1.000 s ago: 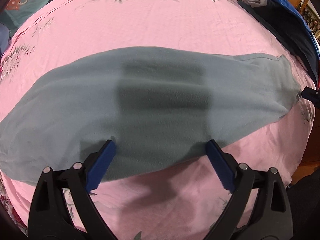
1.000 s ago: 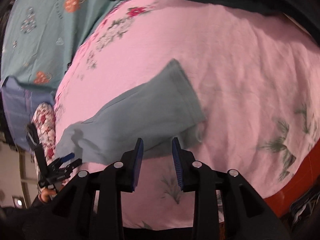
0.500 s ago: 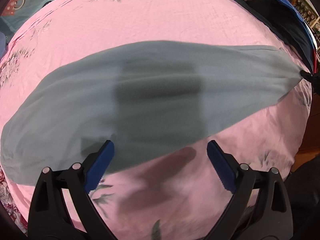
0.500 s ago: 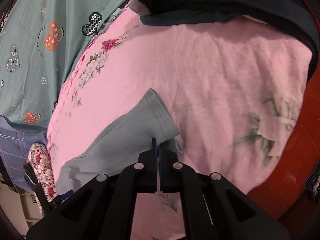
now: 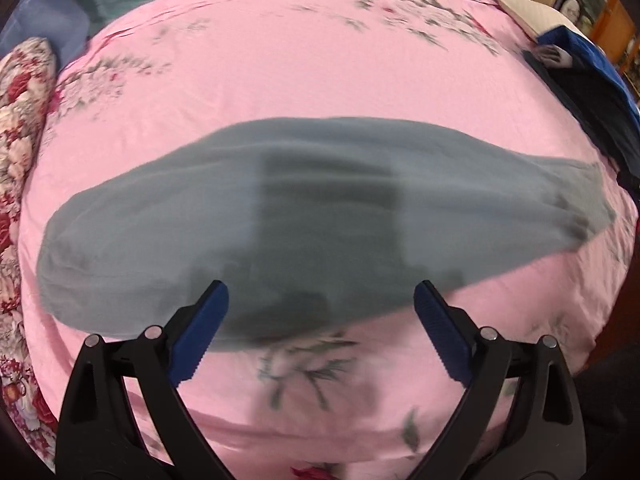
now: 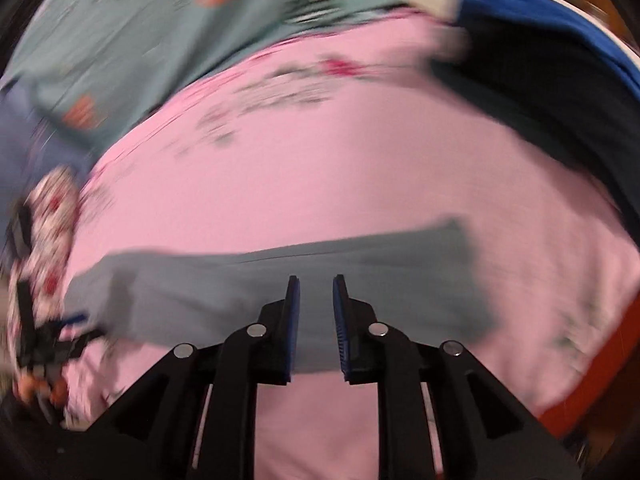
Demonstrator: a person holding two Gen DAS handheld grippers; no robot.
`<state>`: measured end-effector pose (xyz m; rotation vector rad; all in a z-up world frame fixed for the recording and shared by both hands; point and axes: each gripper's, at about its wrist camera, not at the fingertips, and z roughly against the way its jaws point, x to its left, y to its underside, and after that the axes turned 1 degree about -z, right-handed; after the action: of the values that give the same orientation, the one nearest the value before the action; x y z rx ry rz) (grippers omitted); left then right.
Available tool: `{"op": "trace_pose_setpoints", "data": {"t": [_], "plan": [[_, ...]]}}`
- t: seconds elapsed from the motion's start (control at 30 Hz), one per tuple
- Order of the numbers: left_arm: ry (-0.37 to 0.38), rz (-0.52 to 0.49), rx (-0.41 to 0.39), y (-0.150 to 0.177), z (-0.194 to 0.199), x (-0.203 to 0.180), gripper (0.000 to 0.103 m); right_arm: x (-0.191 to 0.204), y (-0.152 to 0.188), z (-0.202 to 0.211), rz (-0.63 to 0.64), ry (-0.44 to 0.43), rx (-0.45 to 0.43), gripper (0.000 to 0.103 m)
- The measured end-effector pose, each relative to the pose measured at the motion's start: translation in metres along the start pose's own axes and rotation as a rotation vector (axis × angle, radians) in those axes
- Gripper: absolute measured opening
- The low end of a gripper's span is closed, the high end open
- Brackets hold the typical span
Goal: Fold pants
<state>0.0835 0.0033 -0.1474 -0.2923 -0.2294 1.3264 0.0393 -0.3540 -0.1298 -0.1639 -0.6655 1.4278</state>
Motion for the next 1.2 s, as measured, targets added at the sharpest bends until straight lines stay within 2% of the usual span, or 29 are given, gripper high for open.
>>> {"op": "trace_pose_setpoints", "data": {"t": [0.07, 0.13, 0.17, 0.23, 0.27, 0.37, 0.5, 0.57, 0.63, 0.7, 0.8, 0.87, 0.9, 1.03, 1.2], "plan": [[-0.028, 0.033, 0.021, 0.001, -0.012, 0.016, 0.095, 0.053, 0.004, -0.03, 0.148, -0.065, 0.037, 0.018], [-0.039, 0.07, 0.087, 0.011, -0.033, 0.028, 0.096, 0.095, 0.012, -0.057, 0.255, -0.119, 0.089, 0.018], [-0.008, 0.084, 0.073, 0.017, -0.034, 0.034, 0.097, 0.114, 0.016, -0.075, 0.29, -0.128, 0.146, 0.018], [0.006, 0.051, 0.063, 0.026, -0.028, 0.037, 0.097, 0.127, 0.032, -0.104, 0.319, -0.115, 0.304, 0.018], [0.005, 0.023, 0.059, 0.03, -0.025, 0.038, 0.097, 0.131, 0.036, -0.104, 0.337, -0.083, 0.29, 0.018], [-0.053, -0.029, 0.066, 0.043, -0.015, 0.052, 0.096, 0.135, 0.032, -0.092, 0.33, -0.046, 0.322, 0.019], [0.041, 0.002, -0.04, 0.035, 0.018, 0.078, 0.096, 0.146, 0.004, -0.07, 0.285, -0.069, 0.253, 0.02], [0.069, -0.009, -0.097, 0.018, 0.024, 0.082, 0.096, 0.159, -0.018, -0.071, 0.247, -0.103, 0.229, 0.034], [0.084, -0.002, -0.121, -0.005, 0.015, 0.084, 0.096, 0.171, -0.039, -0.077, 0.228, -0.136, 0.201, 0.046], [0.079, 0.03, -0.113, -0.018, -0.001, 0.088, 0.096, 0.19, -0.061, -0.093, 0.242, -0.177, 0.196, 0.047], [0.111, 0.088, -0.065, -0.029, -0.034, 0.088, 0.096, 0.216, -0.084, -0.125, 0.297, -0.213, 0.239, 0.047], [0.108, 0.094, -0.046, -0.022, -0.049, 0.087, 0.096, 0.225, -0.094, -0.15, 0.352, -0.22, 0.297, 0.047], [0.095, 0.076, -0.067, -0.02, -0.049, 0.086, 0.097, 0.227, -0.097, -0.162, 0.374, -0.22, 0.327, 0.048], [-0.005, -0.042, -0.09, -0.012, -0.056, 0.066, 0.101, 0.229, -0.102, -0.201, 0.446, -0.209, 0.463, 0.047], [0.006, -0.025, -0.097, -0.013, -0.059, 0.069, 0.101, 0.231, -0.093, -0.214, 0.5, -0.365, 0.653, 0.048]]}}
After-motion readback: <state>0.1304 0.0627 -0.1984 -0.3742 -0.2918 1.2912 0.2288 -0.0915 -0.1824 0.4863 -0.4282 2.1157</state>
